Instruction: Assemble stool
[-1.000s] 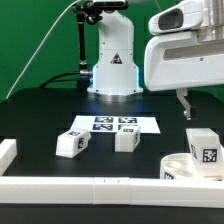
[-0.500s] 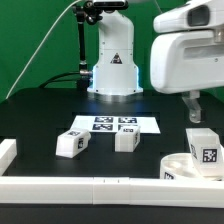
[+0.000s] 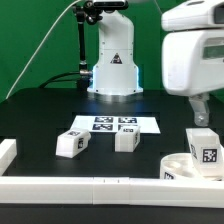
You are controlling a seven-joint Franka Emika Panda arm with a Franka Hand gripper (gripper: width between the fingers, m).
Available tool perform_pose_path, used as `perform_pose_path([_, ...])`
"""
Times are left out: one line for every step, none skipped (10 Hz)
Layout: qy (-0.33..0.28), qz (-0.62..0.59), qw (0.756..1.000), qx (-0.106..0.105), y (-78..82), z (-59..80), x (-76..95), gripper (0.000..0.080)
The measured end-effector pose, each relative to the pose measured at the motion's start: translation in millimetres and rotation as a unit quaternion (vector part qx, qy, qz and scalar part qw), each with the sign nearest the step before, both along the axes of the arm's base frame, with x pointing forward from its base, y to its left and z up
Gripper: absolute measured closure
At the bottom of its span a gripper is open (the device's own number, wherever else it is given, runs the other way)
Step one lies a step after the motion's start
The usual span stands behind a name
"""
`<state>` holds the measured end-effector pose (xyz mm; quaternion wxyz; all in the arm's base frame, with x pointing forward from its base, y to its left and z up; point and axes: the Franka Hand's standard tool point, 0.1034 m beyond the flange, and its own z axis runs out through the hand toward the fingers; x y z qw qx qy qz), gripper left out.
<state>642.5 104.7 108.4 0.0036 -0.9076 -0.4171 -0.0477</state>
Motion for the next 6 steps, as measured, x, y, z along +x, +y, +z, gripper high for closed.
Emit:
perform_pose_path([0.007, 0.054, 0.998, -0.010, 1.0, -3.1, 3.6, 0.0150])
perform_pose_path([0.003, 0.084, 0.996, -0.014, 1.5, -2.8, 7.4, 0.0150])
perform_pose_path([0.002, 0.119, 0.993, -0.019, 0.5, -2.0, 7.8, 0.0150])
perform_pose_path([0.001, 0.153, 0.988, -0.023, -1.4, -3.0, 7.7, 0.0150])
perform_pose_path([0.000, 0.200, 0.979, -0.032, -4.3, -3.7, 7.9, 0.0150])
perform_pose_path([0.000, 0.251, 0.967, -0.042, -6.4, -5.2, 8.1, 0.0150])
